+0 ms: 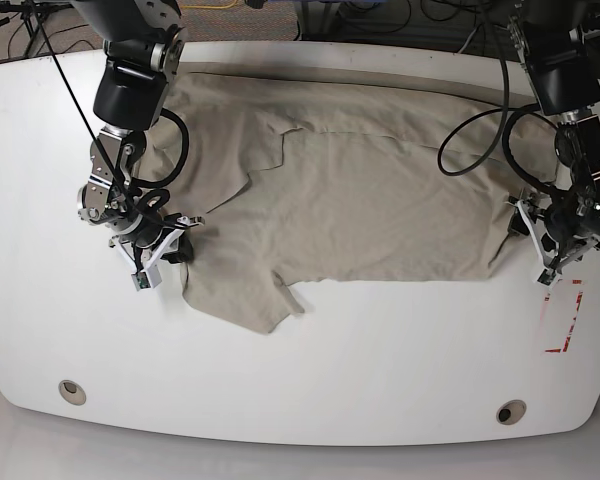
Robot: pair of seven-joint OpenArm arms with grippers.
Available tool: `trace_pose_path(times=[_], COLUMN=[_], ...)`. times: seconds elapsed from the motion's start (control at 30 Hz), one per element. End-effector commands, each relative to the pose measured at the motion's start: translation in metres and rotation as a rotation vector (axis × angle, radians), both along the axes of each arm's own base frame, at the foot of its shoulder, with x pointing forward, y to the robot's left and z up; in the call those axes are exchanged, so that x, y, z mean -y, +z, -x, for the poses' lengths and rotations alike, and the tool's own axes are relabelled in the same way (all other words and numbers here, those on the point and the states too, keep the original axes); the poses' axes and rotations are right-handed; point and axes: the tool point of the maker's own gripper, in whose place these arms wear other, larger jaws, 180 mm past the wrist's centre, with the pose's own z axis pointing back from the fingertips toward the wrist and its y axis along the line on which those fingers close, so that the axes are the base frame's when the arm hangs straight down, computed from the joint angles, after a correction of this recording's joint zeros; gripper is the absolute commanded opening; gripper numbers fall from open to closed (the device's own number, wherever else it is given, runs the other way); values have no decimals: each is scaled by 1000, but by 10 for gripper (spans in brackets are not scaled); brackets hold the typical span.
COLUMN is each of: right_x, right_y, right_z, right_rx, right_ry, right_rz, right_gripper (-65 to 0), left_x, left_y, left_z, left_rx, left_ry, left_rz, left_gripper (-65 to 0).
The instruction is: Fold the T-shirt properly
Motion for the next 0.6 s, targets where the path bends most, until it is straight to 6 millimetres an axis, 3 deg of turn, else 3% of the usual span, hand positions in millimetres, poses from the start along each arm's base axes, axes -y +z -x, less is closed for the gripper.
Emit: trace_pose_path(times=[0.0, 0.57], right_x=[5, 5], right_y=[7, 7], right_z=[-6, -6], right_rx=[11, 11], right_ry=[4, 4], right_rz=[20, 20], right_gripper=[-556, -556], left_x=[-10, -16], left_y=[13, -15], left_z=[-14, -15], left_rx=[45, 11], left_ry=[19, 55], left_rz=[9, 90], left_gripper=[-283, -283])
